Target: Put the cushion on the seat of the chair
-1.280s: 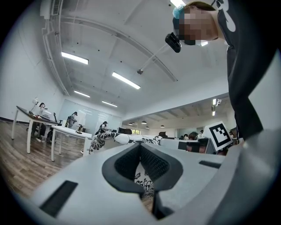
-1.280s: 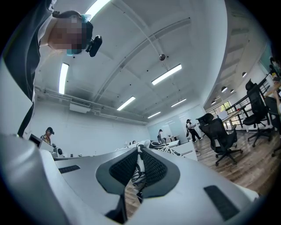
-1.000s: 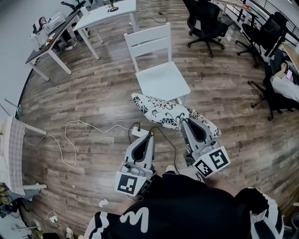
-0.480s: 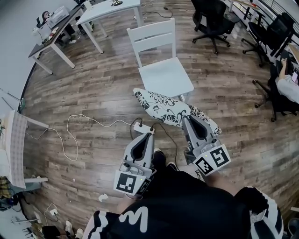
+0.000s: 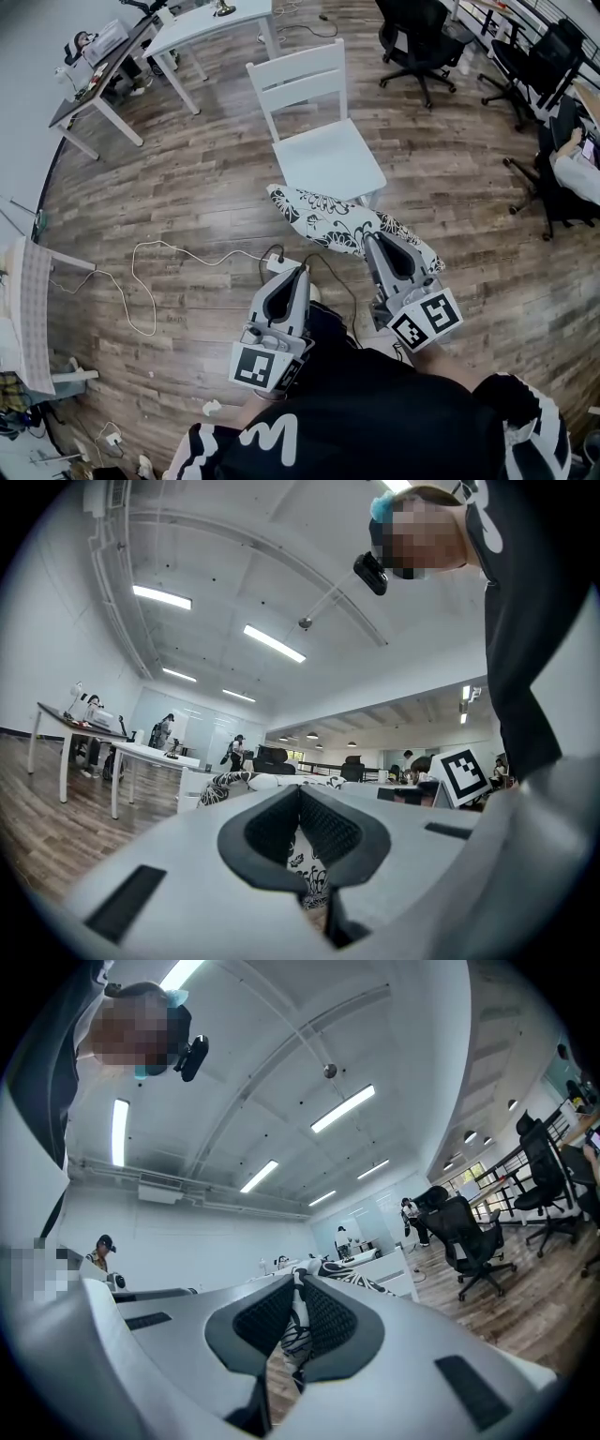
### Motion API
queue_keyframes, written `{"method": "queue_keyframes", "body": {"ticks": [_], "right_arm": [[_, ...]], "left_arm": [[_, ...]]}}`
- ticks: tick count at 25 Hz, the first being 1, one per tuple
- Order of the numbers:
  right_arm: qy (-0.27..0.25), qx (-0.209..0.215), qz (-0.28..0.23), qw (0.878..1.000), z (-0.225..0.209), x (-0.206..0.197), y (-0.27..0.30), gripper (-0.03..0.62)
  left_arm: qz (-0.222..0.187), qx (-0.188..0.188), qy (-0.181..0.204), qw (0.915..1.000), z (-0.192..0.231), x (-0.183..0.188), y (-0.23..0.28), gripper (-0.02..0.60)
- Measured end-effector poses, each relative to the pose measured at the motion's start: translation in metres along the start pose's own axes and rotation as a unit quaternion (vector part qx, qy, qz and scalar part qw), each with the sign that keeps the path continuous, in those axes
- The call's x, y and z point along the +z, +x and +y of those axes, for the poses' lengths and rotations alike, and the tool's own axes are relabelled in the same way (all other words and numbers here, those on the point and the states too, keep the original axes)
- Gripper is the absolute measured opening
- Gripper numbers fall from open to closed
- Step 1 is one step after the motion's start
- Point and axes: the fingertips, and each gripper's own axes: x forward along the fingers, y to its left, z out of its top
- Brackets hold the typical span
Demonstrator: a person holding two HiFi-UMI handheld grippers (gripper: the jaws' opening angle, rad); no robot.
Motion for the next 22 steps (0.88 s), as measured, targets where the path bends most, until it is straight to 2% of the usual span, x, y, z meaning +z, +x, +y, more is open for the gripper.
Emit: {"method": "queue_keyframes", "body": {"ticks": [8, 14, 22], "right_arm": [[0.002, -0.018, 0.010, 1.000, -0.027, 0.001, 0.054, 0.037], [0.003, -0.029, 0.011, 1.000, -0.042, -0.003, 0.101, 0.037], [0.011, -0.052, 0.024, 0.998, -0.056, -0.001, 0.188, 0.037]], "left_arm": [[0.004, -0.024, -0.001, 0.9997, 0.039, 0.011, 0.050, 0.006], [0.008, -0.025, -0.004, 0.9997, 0.083, 0.021, 0.082, 0.006], [0.027, -0.047, -0.009, 0.9985, 0.157, 0.041, 0.130, 0.006]]}}
